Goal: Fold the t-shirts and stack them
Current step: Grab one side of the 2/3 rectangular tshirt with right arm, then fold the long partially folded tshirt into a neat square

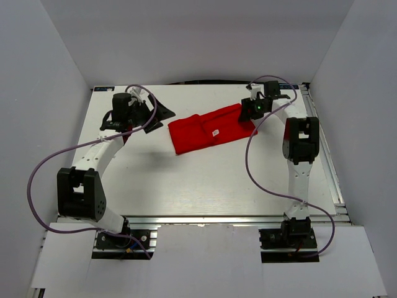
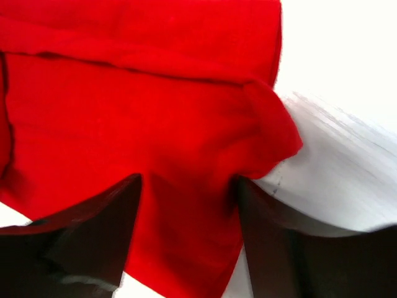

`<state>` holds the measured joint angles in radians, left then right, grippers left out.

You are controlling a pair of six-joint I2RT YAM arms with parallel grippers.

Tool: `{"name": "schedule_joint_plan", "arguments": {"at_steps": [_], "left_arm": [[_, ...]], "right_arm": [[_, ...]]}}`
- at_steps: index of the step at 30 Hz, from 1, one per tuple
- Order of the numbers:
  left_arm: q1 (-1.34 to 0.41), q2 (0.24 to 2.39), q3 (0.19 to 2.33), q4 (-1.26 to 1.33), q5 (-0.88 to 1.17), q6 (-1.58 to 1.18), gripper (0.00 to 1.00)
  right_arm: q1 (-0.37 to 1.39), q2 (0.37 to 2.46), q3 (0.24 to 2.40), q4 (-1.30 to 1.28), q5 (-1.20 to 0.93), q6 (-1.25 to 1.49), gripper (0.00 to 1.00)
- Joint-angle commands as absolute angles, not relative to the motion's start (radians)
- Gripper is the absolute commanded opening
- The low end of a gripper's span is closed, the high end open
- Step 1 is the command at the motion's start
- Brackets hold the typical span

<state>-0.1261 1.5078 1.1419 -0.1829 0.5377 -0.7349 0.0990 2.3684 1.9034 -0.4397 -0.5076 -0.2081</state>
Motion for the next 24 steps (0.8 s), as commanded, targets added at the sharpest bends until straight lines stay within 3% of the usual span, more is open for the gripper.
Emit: {"name": "schedule_joint_plan", "arguments": {"at_steps": [1,6,13,19,24], "left_arm": [[-0.121,1.448,1.124,-0.192,0.534,-0.741,0.98],[-0.121,1.445,1.117,-0.190,0.538,-0.744,0.98],[-0.121,1.436,1.095,-0.179,0.549,-0.752,0.98],[-0.121,1.442,1.068,-0.170,0.565,-0.747,0.98],[-0.121,1.450,1.032,-0.167,0.558,-0.729,0.98]], "right_arm": [[0.124,2.416,1.895,-0.509,-0.529,-0.181,0.64],[0.121,2.401,1.891,-0.485,-0.497,-0.181,0.46],[0.101,2.335,1.881,-0.428,-0.482,-0.184,0.13],[0.101,2.232,1.838,-0.374,-0.549,-0.190,0.00],[0.147,2.180,1.876,-0.408,-0.613,-0.195,0.00]]}}
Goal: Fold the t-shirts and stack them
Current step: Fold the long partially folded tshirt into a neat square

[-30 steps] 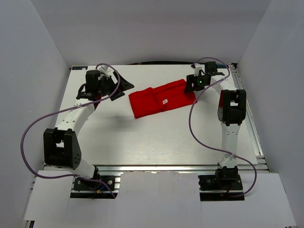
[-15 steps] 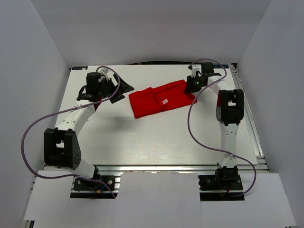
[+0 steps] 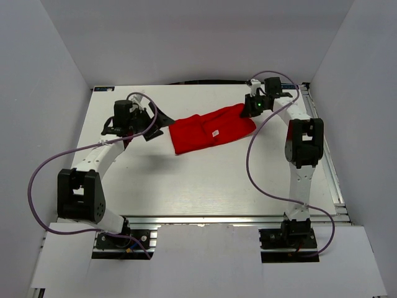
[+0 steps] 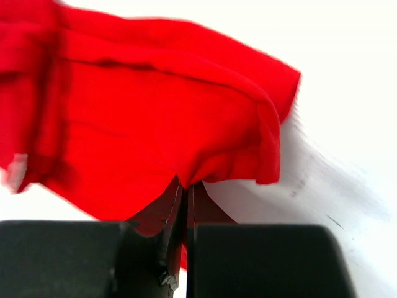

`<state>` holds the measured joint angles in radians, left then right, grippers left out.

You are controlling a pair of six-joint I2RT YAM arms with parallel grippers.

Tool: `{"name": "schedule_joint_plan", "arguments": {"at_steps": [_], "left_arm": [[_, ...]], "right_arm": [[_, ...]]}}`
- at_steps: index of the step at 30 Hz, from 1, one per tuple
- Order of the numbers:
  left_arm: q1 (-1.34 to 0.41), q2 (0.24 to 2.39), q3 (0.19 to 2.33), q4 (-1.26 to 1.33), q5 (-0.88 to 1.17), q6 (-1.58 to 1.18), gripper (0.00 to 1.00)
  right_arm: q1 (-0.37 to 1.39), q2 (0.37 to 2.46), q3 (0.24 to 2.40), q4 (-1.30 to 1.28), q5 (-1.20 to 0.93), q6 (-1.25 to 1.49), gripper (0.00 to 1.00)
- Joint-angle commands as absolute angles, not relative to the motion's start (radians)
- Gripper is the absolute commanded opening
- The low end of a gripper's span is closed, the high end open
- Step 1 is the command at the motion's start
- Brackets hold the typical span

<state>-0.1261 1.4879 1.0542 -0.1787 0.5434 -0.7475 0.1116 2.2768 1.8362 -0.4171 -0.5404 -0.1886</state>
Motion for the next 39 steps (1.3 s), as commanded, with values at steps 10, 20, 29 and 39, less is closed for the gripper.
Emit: {"name": "schedule_joint_plan", "arguments": {"at_steps": [10,20,29,39], "left_arm": [[-0.120,1.433,1.005,-0.169,0.542,-0.707,0.98],[-0.114,1.381,0.960,-0.170,0.525,-0.701,0.98],[-0.097,1.348,0.939,-0.183,0.520,-0.693,0.98],[-0.083,1.312,0.945,-0.218,0.499,-0.680,0.98]], "right_arm": [[0.314,2.140,1.949,-0.489,-0.707,-0.163,0.00],[0.491,2.186,2.098,-0.543,-0.719,-0.158,0.00],[0.581,2.210,2.111,-0.535,-0.678,-0.175,0.00],[0.667,2.296,2.129,-0.488,-0.554,-0.153,0.00]]}}
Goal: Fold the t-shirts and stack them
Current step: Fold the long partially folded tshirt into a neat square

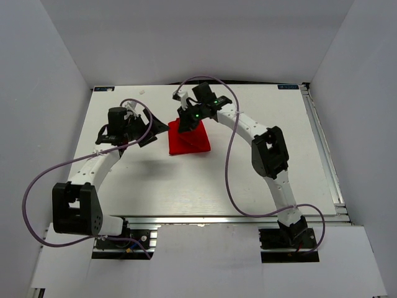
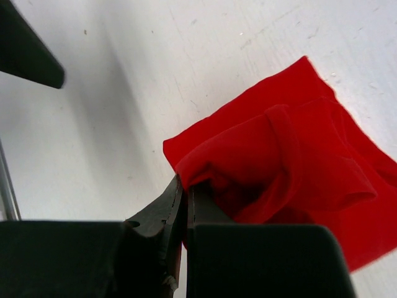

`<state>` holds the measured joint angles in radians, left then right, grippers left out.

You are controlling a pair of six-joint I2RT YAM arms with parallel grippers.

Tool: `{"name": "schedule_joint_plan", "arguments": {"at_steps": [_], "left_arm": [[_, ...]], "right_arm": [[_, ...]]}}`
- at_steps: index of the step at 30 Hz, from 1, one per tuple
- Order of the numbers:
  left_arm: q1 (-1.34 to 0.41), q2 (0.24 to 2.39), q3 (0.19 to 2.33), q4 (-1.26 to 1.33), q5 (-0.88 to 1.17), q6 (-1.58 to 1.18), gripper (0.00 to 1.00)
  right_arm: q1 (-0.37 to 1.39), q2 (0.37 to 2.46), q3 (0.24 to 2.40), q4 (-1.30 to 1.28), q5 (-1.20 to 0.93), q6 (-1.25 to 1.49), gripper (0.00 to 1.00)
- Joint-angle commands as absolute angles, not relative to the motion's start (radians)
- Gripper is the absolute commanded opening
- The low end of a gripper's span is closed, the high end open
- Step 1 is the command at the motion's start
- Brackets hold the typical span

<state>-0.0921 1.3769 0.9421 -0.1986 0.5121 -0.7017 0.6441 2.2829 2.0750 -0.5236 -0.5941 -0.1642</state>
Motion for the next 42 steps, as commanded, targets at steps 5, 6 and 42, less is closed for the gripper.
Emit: {"name": "schedule_joint_plan", "arguments": {"at_steps": [5,6,42], "left_arm": [[-0.077,1.295,0.946,-0.242,0.492,-0.672,0.98],[-0.075,1.293,0.946,-0.245,0.491,-0.672,0.98],[-0.041,1.230,0.934,-0.310,0.433,-0.647,0.98]], "right_arm": [[0.701,2.324,2.135,-0.477,-0.517,-0.155,0.15],[0.704,2.327,2.135,-0.466,-0.515,-0.153,0.23],[0.630,2.232,1.973,-0.396,-0.543,-0.417,0.83]]}}
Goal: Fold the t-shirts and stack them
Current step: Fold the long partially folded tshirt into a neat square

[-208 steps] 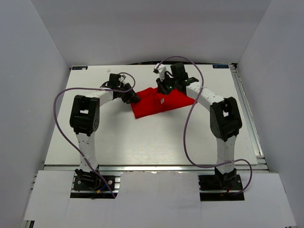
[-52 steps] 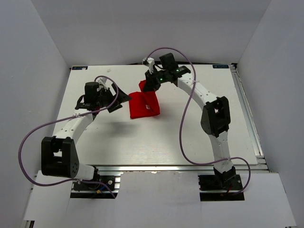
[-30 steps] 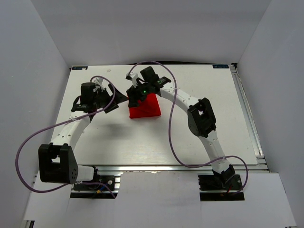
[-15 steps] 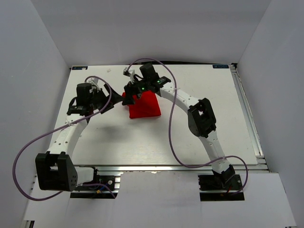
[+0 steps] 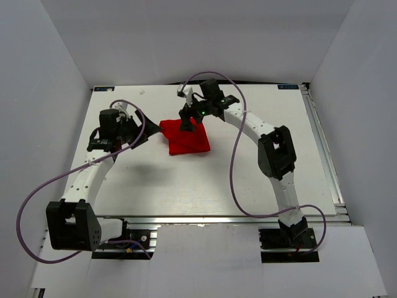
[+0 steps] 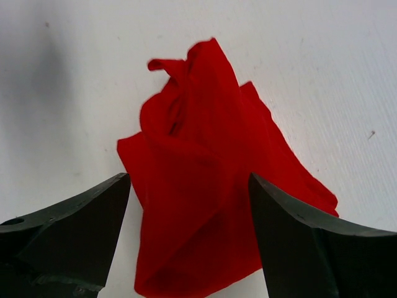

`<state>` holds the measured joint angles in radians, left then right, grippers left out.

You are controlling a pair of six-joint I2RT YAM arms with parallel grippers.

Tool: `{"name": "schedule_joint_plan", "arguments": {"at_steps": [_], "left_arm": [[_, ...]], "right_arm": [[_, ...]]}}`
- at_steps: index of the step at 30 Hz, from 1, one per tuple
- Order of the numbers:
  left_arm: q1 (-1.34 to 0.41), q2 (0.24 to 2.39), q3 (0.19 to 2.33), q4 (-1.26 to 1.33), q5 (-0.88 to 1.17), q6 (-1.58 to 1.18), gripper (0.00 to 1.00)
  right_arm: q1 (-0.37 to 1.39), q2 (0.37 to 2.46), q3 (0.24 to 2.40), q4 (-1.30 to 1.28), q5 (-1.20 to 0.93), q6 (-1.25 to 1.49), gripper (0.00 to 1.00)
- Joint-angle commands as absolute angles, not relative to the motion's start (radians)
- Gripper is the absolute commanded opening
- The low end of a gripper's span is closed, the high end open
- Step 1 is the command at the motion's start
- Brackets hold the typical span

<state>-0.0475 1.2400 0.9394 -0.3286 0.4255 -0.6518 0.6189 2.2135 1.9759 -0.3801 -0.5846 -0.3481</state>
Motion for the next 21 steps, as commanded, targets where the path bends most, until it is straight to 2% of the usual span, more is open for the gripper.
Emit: {"name": "schedule_joint_plan", "arguments": {"at_steps": [1,6,13,16,17,21], "left_arm": [[-0.041,1.230,0.933,-0.310,0.433,-0.650,0.98],[-0.041,1.223,0.923,-0.308,0.431,-0.652,0.98],[-0.040,1.224,0.919,-0.308,0.431,-0.653,0.98],[-0.040,1.232,0.926,-0.308,0.434,-0.649,0.98],[-0.040,1.233,0.927,-0.307,0.433,-0.650,0.98],[-0.040,1.235,0.923,-0.304,0.434,-0.652,0.98]], "right_arm": [[0.632,2.244,1.994,-0.393,-0.531,-0.416,0.82],[0.630,2.301,2.048,-0.411,-0.528,-0.411,0.73],[0.632,2.319,2.023,-0.400,-0.502,-0.408,0.70],[0.632,2.309,2.005,-0.399,-0.528,-0.411,0.56],[0.632,2.303,1.996,-0.396,-0.537,-0.411,0.48],[0.634,2.255,1.939,-0.365,-0.578,-0.410,0.36]]}}
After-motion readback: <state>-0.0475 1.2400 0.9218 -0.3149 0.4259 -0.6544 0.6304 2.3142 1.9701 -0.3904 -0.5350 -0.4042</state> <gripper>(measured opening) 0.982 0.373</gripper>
